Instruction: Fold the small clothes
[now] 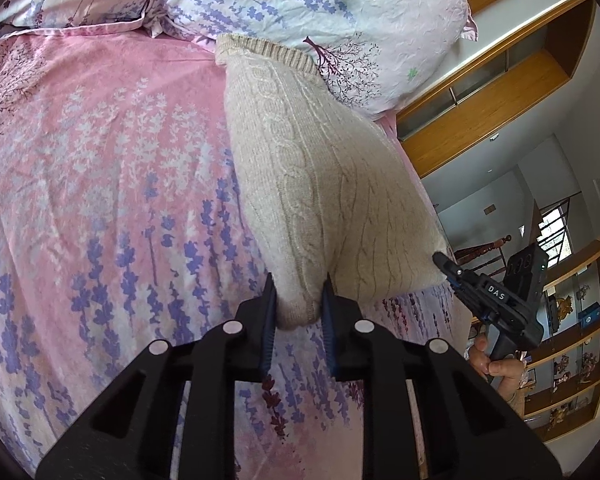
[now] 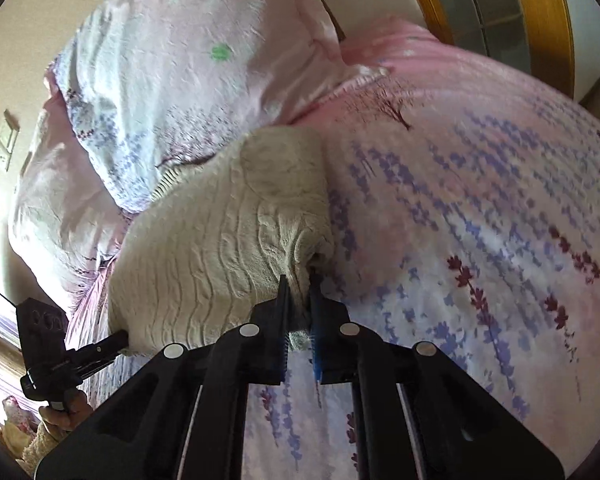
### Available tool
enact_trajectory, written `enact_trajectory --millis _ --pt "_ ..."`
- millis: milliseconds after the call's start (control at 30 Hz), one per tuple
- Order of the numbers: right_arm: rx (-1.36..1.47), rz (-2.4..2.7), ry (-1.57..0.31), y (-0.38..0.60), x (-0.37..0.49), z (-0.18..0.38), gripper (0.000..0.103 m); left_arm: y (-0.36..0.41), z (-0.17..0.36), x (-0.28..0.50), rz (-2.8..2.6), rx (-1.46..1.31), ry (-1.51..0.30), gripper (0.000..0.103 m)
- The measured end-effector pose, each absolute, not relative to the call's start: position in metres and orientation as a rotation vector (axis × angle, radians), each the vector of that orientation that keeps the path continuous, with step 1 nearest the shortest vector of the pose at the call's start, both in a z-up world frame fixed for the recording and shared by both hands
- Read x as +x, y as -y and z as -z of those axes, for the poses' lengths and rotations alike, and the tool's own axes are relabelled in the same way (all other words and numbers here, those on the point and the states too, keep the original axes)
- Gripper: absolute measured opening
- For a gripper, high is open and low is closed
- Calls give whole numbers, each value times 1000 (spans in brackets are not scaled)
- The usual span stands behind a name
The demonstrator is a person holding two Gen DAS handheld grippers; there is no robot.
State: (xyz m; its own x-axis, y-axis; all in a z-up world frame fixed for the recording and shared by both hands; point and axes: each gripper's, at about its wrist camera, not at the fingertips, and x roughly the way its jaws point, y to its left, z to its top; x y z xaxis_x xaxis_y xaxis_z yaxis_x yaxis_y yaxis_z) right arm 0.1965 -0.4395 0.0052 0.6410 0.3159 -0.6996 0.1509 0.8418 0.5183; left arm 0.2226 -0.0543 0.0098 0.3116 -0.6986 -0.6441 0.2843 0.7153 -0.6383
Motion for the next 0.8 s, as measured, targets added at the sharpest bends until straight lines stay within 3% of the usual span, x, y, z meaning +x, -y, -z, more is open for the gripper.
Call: enact_trajectory --millis 167,300,433,467,600,800 --pt "597 -95 -895 441 198 4 9 58 -9 226 671 -438 -1078 22" --pt "621 -107 -904 446 198 4 11 57 -11 226 671 -440 -1077 30" --pt "654 -101 -869 457 193 -8 38 45 -21 226 673 -459 -1053 49" --pt "661 -96 -853 461 192 -13 41 41 -25 228 676 -469 -1037 57" --pt "734 -100 -827 477 199 -22 49 27 -43 237 660 -488 -972 74" --pt "775 -112 -857 482 232 -27 62 37 -57 256 604 -416 -958 85"
